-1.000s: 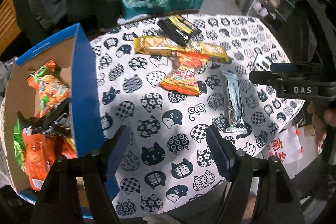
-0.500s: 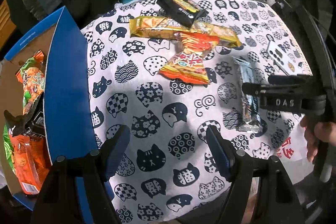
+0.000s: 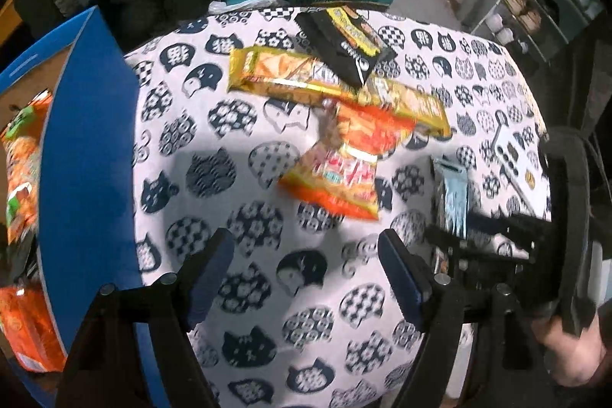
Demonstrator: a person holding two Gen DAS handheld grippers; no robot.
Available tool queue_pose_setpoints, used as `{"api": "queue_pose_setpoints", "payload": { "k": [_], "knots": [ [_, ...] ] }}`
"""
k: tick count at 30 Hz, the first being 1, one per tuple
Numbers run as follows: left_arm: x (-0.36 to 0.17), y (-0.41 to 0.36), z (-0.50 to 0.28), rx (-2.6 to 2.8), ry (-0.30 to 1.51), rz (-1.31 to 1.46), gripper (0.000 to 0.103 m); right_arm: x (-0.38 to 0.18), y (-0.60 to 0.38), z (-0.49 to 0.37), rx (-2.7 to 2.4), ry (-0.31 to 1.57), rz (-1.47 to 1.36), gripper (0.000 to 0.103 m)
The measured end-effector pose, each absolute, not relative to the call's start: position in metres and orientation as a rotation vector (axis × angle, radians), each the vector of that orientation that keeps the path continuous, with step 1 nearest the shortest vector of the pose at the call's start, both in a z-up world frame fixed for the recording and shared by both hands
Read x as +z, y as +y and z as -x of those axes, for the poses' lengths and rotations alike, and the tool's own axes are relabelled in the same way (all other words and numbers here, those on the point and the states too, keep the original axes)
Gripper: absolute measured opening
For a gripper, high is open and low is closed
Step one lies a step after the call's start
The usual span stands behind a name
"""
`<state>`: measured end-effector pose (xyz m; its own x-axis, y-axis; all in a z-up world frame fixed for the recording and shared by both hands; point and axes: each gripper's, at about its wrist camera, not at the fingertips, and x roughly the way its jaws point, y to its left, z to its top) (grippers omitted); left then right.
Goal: Organize snacks
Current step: 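Grasp the orange chip bag with the left gripper while the right grasps the silver foil bar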
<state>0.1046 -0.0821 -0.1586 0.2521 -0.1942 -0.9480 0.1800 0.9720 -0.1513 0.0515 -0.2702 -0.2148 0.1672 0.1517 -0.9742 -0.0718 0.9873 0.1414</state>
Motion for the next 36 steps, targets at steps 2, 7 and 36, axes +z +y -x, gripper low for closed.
{"api": "queue_pose_setpoints", "payload": {
  "k": [2, 7, 36],
  "knots": [
    [-0.16, -0.088, -0.114, -0.258, 1.286, 0.022, 0.079, -0.215, -0.272, -0.052, 0.182, 1.392, -0.062, 0.043],
    [-0.168, -0.106, -0.132, -0.268, 1.276, -0.009, 0.079, -0.211, -0.289, -0.055, 0.213, 1.381, -0.021, 0.033],
    [-0.189, -0.127, -0.132, -0.272, 1.265, -0.095, 0.04, -0.216, -0.318, -0.08, 0.222, 1.305, 0.013, 0.031]
  ]
}}
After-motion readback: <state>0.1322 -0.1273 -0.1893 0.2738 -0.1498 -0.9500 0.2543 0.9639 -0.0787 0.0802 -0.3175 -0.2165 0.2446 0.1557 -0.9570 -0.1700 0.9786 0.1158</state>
